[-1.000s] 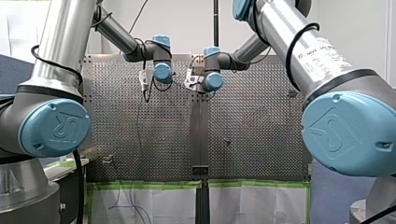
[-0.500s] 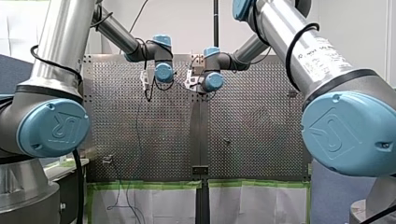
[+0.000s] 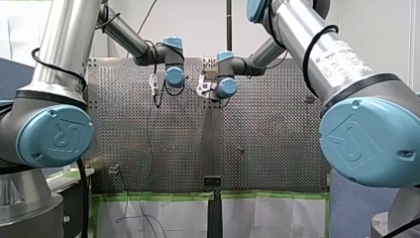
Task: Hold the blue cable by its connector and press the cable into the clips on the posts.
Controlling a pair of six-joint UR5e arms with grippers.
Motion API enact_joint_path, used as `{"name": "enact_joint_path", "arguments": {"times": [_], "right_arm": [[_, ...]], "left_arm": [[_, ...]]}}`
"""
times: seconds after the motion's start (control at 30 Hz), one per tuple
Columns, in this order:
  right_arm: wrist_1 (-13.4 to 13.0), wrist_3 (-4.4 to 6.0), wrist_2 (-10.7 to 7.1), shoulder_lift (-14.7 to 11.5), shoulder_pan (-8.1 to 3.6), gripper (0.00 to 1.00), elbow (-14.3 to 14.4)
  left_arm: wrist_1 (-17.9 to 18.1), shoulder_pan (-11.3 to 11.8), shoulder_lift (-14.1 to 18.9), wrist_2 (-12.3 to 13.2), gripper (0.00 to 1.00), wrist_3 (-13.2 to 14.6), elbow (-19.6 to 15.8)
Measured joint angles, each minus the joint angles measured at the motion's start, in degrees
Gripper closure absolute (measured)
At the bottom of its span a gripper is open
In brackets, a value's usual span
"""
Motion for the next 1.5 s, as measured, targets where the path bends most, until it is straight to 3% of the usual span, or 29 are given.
{"name": "enact_joint_path", "arguments": {"times": [0.37,0.5,0.63,0.9,1.33,1.5], "right_arm": [[-0.12,0.63,0.27,0.05,-0.53,1.0,2.25],[-0.2,1.62,1.68,0.02,-1.13,1.0,4.02],[-0.24,1.53,3.62,-0.09,-1.66,1.0,6.06],[-0.51,-1.37,7.69,-0.17,-2.6,1.0,10.79],[-3.48,-5.16,8.34,-0.67,-5.21,1.0,18.41],[-4.73,-5.75,8.47,-2.42,-6.13,1.0,21.04]], "left_arm": [[-0.55,-2.16,-1.41,0.0,1.0,-0.77,0.0],[-1.89,-3.3,-3.44,-0.18,1.0,-0.61,-0.05],[-1.97,-4.26,-4.95,-0.27,1.0,-0.71,-0.15],[-0.03,-5.47,-6.93,-0.29,1.0,-0.72,-0.68],[4.19,-8.74,-12.5,-1.48,1.0,-0.77,-0.75],[5.18,-9.6,-13.08,-1.41,1.0,-0.79,-0.78]]}}
